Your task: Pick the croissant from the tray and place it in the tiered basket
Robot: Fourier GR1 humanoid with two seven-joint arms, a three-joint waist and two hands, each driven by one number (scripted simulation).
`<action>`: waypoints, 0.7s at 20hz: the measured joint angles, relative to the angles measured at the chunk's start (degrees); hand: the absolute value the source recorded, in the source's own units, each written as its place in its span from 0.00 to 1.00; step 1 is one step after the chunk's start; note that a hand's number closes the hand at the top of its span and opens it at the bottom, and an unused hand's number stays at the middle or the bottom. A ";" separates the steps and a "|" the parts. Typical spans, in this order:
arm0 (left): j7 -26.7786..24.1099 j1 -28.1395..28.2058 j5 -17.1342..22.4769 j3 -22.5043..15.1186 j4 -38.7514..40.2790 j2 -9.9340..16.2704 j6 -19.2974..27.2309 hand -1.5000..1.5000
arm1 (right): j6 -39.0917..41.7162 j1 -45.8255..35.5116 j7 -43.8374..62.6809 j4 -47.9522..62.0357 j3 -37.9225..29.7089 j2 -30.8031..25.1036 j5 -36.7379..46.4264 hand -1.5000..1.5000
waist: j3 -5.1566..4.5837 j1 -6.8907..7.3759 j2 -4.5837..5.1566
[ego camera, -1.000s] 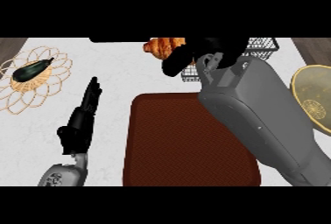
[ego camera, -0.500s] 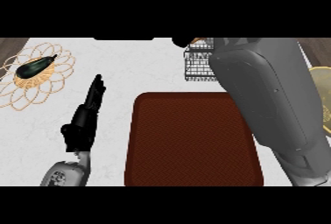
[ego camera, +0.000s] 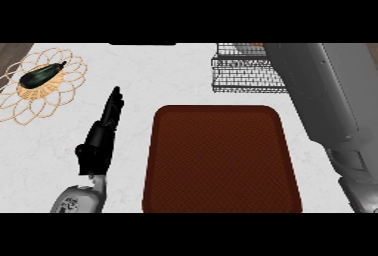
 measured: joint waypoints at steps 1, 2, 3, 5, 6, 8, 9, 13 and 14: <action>0.07 0.19 -0.14 -0.09 -0.22 -0.06 0.00 0.50 | -0.81 -0.15 -1.04 1.77 -0.41 -0.79 0.44 1.00 | 0.00 0.08 0.02; -0.59 -0.13 0.03 0.46 0.52 -0.04 -0.09 0.50 | -1.22 -0.40 -1.44 3.06 -0.52 -1.06 0.94 1.00 | 0.01 0.05 0.04; -0.04 -0.64 0.19 0.83 0.40 0.08 -0.28 0.50 | -1.12 -0.27 -1.68 3.65 -0.61 -1.40 1.23 1.00 | 0.00 -0.02 0.01; -0.45 -0.88 -0.16 0.78 0.98 -0.39 -0.06 0.50 | -3.02 0.30 -3.44 6.35 -0.79 -2.07 2.16 1.00 | 0.00 0.03 0.04; -0.47 -0.89 -0.17 1.03 0.87 -0.23 -0.15 0.50 | -4.07 1.10 -4.56 7.30 -0.99 -2.63 2.45 1.00 | 0.00 0.03 0.05; -0.41 -0.79 -0.08 1.12 0.38 -0.13 -0.47 0.50 | -5.74 1.56 -4.44 8.86 -2.80 -2.50 1.82 0.00 | 0.02 0.05 0.04; -0.57 -0.93 -0.30 0.86 0.83 -0.65 -0.16 0.50 | -7.84 1.91 -3.93 9.23 -4.38 -2.25 1.16 0.00 | 0.03 0.06 0.11; -0.96 -0.87 0.06 1.39 1.14 -0.48 -0.72 0.50 | -12.65 2.81 -4.25 10.86 -8.91 -1.61 -1.61 0.00 | 0.04 0.08 0.10; -1.10 -0.80 -0.03 1.39 1.22 -0.54 -0.71 0.50 | -14.17 2.81 -5.08 11.75 -9.96 -1.51 -2.31 0.00 | 0.04 0.18 0.14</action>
